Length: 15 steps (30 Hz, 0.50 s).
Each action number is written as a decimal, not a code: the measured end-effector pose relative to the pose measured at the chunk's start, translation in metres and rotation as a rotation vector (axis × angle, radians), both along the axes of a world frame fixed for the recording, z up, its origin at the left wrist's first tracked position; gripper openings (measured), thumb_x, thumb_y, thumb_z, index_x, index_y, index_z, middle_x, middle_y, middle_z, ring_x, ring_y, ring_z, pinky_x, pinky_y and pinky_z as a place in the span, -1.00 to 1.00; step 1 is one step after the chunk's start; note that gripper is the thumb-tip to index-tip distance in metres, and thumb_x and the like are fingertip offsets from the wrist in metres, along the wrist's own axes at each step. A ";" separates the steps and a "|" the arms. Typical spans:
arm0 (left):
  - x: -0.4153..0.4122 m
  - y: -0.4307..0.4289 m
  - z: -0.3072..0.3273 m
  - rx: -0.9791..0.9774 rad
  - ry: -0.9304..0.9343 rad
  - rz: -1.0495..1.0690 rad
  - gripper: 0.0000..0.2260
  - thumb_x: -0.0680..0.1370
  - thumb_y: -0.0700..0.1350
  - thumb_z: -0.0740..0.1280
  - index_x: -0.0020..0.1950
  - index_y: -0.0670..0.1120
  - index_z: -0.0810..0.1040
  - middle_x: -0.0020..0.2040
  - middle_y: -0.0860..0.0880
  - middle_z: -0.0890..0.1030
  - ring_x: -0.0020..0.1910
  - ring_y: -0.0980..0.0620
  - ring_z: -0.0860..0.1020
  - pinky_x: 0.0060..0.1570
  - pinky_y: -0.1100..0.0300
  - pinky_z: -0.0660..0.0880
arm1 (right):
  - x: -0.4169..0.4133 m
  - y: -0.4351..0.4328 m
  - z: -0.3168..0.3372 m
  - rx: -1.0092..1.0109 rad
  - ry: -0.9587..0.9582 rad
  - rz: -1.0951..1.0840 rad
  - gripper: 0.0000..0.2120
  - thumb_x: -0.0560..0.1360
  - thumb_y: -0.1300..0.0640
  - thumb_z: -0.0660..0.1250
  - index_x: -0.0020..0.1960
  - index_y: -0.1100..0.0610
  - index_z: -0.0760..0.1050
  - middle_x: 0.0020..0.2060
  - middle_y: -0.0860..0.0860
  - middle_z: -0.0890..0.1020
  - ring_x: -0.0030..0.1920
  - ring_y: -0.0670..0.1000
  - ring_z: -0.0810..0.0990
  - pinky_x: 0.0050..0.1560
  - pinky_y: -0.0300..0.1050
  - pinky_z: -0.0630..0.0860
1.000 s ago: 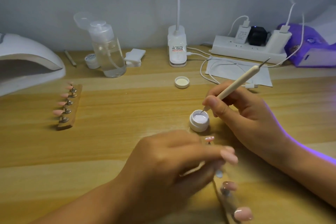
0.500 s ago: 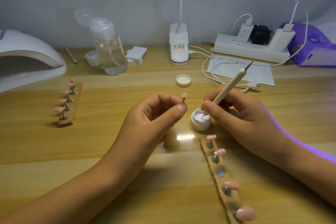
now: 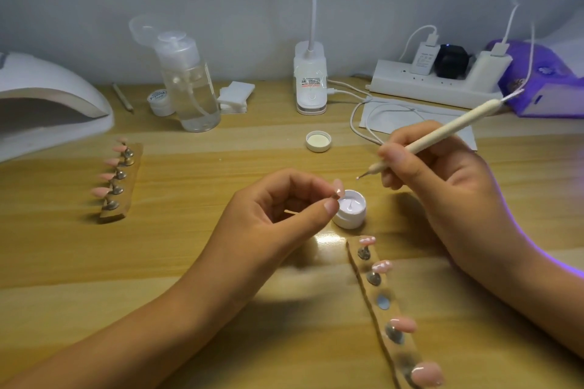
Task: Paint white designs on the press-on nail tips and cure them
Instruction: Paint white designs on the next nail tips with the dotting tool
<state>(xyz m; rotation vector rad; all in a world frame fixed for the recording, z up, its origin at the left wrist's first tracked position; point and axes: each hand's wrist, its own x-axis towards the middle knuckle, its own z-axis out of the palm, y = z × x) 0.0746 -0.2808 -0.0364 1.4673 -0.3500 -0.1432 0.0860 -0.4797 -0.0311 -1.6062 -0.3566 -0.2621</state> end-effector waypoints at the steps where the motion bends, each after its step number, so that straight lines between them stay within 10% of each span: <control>1: 0.000 0.000 0.000 -0.003 0.004 -0.010 -0.88 0.41 -0.14 0.43 -0.16 0.09 0.68 -0.11 0.11 0.70 -0.17 0.27 0.59 -0.21 0.45 0.46 | 0.000 -0.001 0.000 0.075 0.018 0.004 -0.92 0.48 0.12 0.39 -0.10 0.10 0.50 -0.32 -0.05 0.57 -0.23 -0.11 0.55 -0.11 -0.26 0.51; 15: -0.003 -0.003 0.003 0.024 -0.042 -0.120 -0.96 0.40 -0.10 0.47 -0.18 0.02 0.68 -0.28 0.14 0.65 -0.37 0.31 0.51 -0.39 0.53 0.36 | -0.009 0.006 0.005 0.334 0.165 0.283 -0.79 0.42 0.18 0.36 -0.34 0.06 0.39 -0.49 -0.03 0.40 -0.44 -0.12 0.42 0.05 -0.02 0.59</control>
